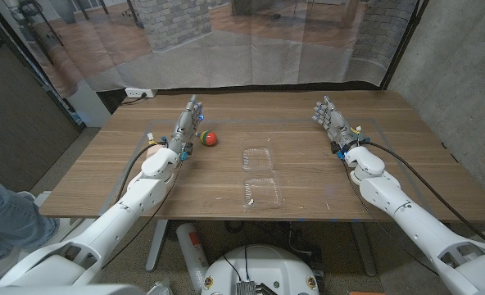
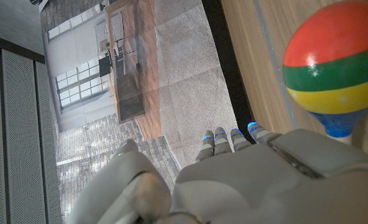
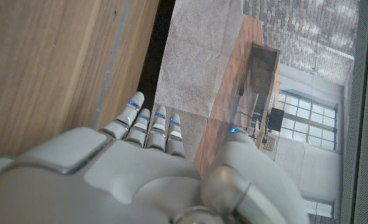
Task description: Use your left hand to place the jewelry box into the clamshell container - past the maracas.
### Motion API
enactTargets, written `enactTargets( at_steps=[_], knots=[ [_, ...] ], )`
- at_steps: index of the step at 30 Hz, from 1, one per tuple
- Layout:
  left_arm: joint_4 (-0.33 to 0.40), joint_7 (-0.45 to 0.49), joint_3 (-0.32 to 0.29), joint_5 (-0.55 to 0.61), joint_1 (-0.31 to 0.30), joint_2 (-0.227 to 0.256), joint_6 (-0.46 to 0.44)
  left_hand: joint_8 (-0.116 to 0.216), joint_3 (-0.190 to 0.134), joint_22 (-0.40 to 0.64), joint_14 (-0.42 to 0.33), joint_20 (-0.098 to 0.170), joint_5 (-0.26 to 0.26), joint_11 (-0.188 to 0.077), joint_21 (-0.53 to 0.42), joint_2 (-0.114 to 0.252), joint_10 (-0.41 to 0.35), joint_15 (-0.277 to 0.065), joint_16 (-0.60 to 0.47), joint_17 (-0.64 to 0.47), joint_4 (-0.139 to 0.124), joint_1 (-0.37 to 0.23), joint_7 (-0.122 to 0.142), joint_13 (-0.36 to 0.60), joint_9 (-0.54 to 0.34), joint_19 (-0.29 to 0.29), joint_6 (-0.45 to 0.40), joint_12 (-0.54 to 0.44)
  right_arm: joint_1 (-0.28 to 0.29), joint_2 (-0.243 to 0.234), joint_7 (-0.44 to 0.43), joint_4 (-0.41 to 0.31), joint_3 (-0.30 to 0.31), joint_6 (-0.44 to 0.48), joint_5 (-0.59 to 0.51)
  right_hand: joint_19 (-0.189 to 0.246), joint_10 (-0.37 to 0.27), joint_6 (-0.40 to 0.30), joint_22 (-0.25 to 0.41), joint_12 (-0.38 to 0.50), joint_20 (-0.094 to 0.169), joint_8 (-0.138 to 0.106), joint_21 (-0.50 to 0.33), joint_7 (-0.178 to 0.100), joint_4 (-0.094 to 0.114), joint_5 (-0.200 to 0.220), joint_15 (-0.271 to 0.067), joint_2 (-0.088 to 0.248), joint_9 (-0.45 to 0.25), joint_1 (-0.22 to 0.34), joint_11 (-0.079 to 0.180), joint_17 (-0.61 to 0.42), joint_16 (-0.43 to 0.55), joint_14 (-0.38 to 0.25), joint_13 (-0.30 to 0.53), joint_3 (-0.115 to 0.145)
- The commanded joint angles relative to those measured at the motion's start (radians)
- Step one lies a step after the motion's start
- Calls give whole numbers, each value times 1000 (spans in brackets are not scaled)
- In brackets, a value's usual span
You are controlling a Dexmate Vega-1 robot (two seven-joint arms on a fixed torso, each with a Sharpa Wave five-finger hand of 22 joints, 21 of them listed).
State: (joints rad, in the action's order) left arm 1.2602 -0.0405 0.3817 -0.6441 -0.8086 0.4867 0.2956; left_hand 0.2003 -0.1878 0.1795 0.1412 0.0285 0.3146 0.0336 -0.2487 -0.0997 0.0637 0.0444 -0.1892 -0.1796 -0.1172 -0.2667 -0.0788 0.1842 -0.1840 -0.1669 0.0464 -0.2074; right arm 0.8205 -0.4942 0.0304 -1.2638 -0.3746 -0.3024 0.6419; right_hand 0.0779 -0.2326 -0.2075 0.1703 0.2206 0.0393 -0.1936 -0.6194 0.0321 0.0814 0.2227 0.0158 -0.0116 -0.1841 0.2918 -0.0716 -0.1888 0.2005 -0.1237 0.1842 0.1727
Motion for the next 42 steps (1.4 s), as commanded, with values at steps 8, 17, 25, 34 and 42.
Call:
enactTargets(
  at_steps=[8, 17, 25, 34, 42],
  knots=[
    [-48, -15, 25, 23, 56, -29, 8, 5, -4, 2, 6, -1, 6, -1, -1, 3, 7, -1, -4, -3, 1, -9, -8, 3, -1, -19, -1, -3, -1, 3, -8, 13, 2, -11, -5, 8, -11, -9, 3, 5, 10, -3, 0, 2, -2, 6, -1, 2, -4, 6, 3, -2, 5, -11, 3, 3],
    [-4, 7, 30, 39, 51, -12, -21, 5, -3, 2, 4, -4, 7, 1, 1, 5, 6, -2, -4, -3, 1, -10, -9, 3, -2, -18, -2, -3, 11, -8, -13, -7, 8, -10, -4, 9, -12, -10, 3, 4, 8, -4, 5, 1, -3, 5, -2, 3, -4, 6, 4, -2, 4, -12, 3, 2],
    [56, 34, 21, 46, 17, 15, -32, 4, -2, 2, 4, -5, 8, 2, 3, 7, 4, 0, -3, -3, 2, -11, -8, 3, -2, -17, -3, -3, 29, -18, -18, -29, 12, -4, 0, 11, -13, -10, 3, 4, 7, -3, 9, 1, -4, 5, -2, 3, -4, 6, 8, -2, 4, -13, 3, 2],
    [113, 57, 13, 57, -11, 43, -42, 4, -2, 2, 2, -5, 9, 0, 5, 11, 2, -1, -3, -3, 2, -13, -9, 3, -2, -15, -5, -3, 41, -26, -21, -48, 16, -9, -3, 12, -13, -11, 3, 3, 6, -3, 14, 0, -5, 4, -2, 4, -4, 5, 6, -2, 3, -14, 3, 1],
    [154, 74, 6, 71, -38, 68, -45, 4, -1, 2, 1, -7, 9, 1, 7, 14, 0, -1, -3, -3, 3, -15, -10, 3, -2, -15, -7, -3, 45, -31, -20, -49, 21, -21, -6, 12, -12, -10, 3, 2, 6, -3, 19, -1, -6, 4, -2, 5, -4, 5, 5, -2, 3, -14, 3, 0]
  ],
)
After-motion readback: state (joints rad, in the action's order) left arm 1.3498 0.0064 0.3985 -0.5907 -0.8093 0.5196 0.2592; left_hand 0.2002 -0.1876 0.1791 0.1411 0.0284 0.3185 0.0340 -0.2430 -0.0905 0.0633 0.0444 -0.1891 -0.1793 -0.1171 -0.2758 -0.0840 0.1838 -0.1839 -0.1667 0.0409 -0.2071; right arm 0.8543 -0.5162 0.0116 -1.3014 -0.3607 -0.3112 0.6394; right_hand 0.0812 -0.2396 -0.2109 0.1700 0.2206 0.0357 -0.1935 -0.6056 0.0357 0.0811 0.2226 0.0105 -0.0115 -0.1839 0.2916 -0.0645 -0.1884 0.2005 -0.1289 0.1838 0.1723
